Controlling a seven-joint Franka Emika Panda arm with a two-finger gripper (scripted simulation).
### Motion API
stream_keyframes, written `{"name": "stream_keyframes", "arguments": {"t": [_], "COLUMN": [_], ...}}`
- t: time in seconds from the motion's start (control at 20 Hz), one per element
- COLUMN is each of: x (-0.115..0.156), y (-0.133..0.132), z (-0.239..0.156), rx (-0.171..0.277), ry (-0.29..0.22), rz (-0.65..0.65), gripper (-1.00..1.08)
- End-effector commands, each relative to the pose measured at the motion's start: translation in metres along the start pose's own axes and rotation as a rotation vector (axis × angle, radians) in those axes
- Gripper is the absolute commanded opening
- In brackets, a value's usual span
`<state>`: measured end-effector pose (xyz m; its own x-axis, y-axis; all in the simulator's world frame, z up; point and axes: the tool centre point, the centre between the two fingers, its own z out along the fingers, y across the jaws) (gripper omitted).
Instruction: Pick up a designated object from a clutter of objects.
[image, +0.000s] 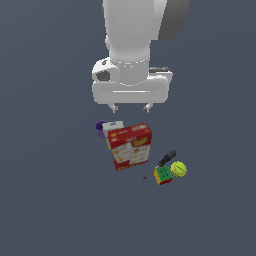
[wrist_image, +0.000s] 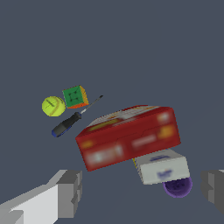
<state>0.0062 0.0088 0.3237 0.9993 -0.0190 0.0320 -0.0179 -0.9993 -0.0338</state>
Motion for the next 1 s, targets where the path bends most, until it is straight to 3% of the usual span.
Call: {"name": "stream_keyframes", "arguments": {"t": [0.0, 0.5, 0.95], "x": [0.001, 0.021, 0.049], "y": [-0.001, -0.027, -0.077], "z": [0.002, 0.029, 0.082], "rx": [0.0, -0.001, -0.007], "ry": [-0.001, -0.007, -0.016], "rz": [0.005, 0.074, 0.198], "gripper": [1.0, 1.0, 1.0]}}
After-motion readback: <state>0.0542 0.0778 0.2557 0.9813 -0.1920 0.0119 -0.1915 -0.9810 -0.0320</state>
